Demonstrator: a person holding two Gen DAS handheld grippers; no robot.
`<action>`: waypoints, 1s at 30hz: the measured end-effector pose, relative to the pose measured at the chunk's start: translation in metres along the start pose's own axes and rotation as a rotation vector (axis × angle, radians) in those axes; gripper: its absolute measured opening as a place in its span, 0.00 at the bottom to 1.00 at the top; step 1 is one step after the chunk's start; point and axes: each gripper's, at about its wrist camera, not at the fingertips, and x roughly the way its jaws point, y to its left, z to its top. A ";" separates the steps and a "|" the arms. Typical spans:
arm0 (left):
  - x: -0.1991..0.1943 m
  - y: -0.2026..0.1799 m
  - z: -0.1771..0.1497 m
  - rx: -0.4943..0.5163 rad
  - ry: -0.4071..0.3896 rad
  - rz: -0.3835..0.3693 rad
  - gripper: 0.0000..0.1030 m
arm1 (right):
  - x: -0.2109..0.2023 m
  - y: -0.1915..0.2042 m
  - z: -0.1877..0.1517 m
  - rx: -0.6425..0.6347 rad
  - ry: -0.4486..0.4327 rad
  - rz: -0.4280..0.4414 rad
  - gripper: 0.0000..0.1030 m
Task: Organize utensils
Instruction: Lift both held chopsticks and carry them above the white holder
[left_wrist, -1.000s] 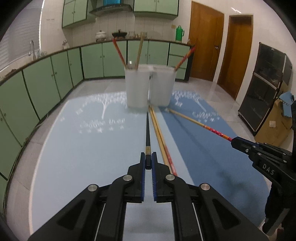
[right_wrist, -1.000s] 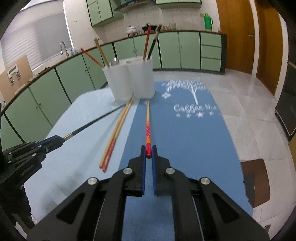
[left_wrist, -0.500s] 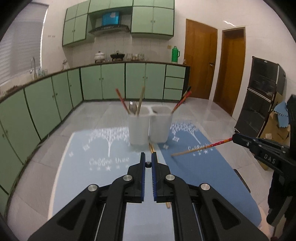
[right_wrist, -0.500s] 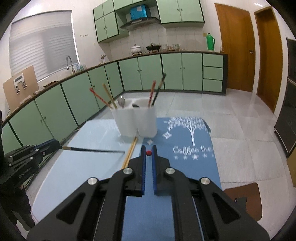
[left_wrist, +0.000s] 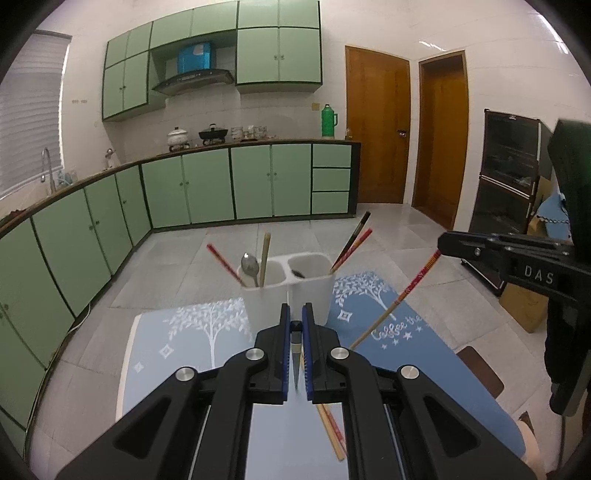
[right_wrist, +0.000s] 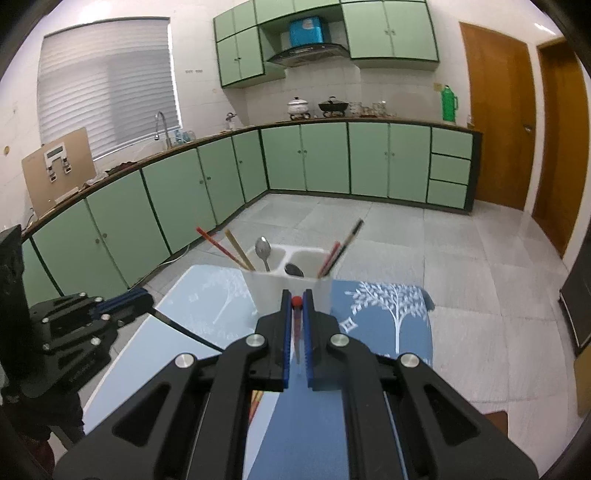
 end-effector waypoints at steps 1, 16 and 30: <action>0.000 -0.001 0.004 0.004 -0.009 -0.004 0.06 | 0.000 0.000 0.006 -0.003 -0.004 0.011 0.05; -0.026 0.005 0.108 -0.003 -0.294 -0.009 0.06 | -0.031 -0.018 0.106 -0.023 -0.185 0.025 0.05; 0.082 0.022 0.134 -0.024 -0.262 0.045 0.06 | 0.062 -0.038 0.123 -0.013 -0.095 -0.022 0.05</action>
